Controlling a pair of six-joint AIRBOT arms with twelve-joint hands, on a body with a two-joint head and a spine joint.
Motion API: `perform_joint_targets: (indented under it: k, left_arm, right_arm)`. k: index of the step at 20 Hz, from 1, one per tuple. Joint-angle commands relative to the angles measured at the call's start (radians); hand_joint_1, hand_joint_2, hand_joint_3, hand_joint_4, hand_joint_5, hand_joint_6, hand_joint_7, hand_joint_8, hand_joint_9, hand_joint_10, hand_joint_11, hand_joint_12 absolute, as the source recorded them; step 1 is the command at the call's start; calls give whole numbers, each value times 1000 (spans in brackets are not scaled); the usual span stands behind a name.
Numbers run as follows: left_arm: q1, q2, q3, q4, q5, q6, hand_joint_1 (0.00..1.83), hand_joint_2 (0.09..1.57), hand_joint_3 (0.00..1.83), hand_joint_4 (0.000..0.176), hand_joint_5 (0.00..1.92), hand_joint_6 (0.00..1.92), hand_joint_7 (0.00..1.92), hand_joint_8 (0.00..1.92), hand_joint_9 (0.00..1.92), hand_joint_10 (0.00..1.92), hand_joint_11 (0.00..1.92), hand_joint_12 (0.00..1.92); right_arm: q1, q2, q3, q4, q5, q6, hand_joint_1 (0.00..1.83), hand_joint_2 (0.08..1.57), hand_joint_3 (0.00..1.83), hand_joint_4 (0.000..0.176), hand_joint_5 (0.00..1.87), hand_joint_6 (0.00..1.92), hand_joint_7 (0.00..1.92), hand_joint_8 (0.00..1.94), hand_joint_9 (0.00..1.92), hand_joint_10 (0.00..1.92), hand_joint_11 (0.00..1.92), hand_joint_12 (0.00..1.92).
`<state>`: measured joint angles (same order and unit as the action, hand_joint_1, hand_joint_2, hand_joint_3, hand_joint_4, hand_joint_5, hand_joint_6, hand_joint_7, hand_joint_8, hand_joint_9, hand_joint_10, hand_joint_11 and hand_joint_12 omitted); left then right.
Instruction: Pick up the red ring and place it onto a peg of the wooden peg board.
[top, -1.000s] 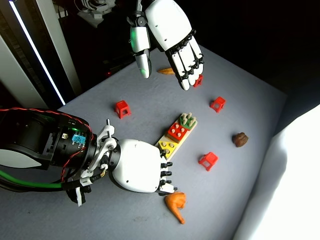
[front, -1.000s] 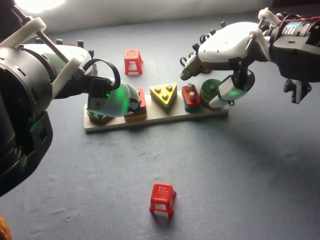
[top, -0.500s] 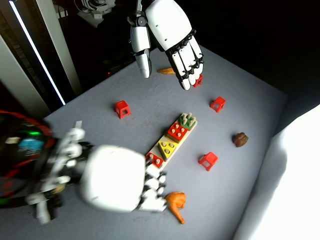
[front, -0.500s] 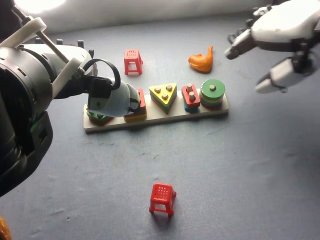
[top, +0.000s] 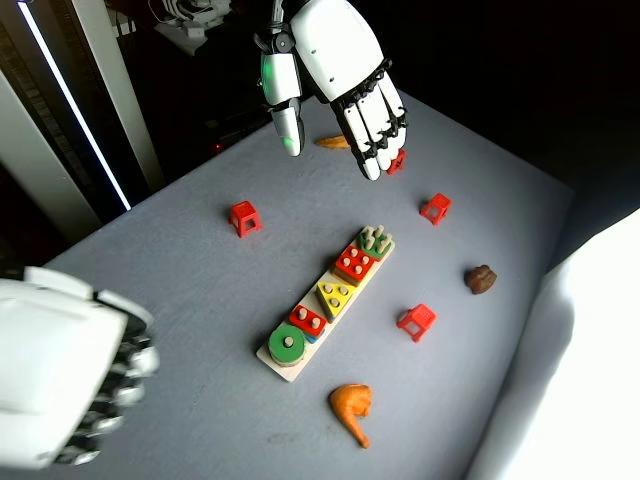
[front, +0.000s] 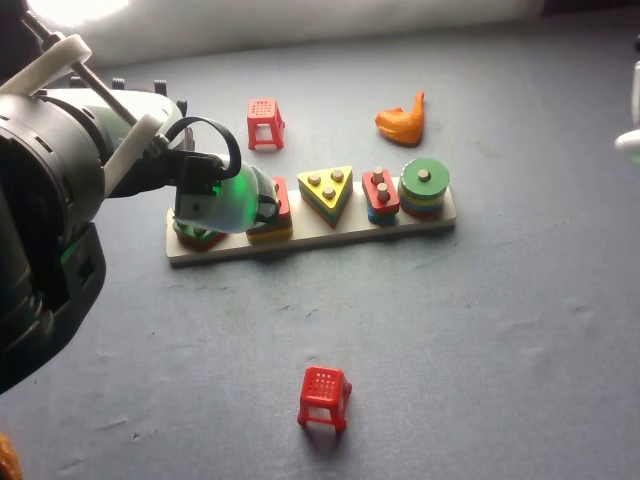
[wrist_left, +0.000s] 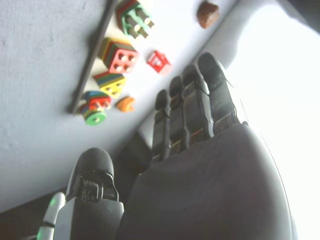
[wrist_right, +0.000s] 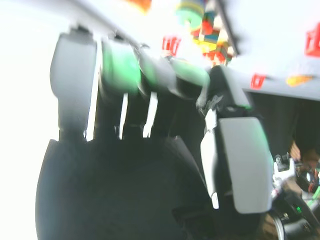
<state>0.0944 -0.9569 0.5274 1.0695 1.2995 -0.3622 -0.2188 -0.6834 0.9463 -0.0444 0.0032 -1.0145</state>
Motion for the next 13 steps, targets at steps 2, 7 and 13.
perform_joint_targets:
  k: [2,7,13]
  left_arm:
    - [-9,1,0,96,7,1,0,1307,1,0,136,0,166,1,157,0,0,404]
    - [-9,1,0,96,7,1,0,1313,0,0,167,5,197,8,191,7,0,518]
    - [-8,1,0,96,7,1,0,1305,0,0,149,9,191,11,181,10,0,482]
  right_arm:
    - [7,24,-22,3,136,20,560,1532,9,174,1333,1921,1516,1941,1596,1921,1793,1921]
    - [6,34,-41,-50,246,8,577,1504,0,176,1258,1921,1420,1941,1511,1921,1700,1921]
    - [-17,41,-45,-50,384,45,658,1442,0,176,1265,1921,1386,1941,1484,1921,1674,1921]
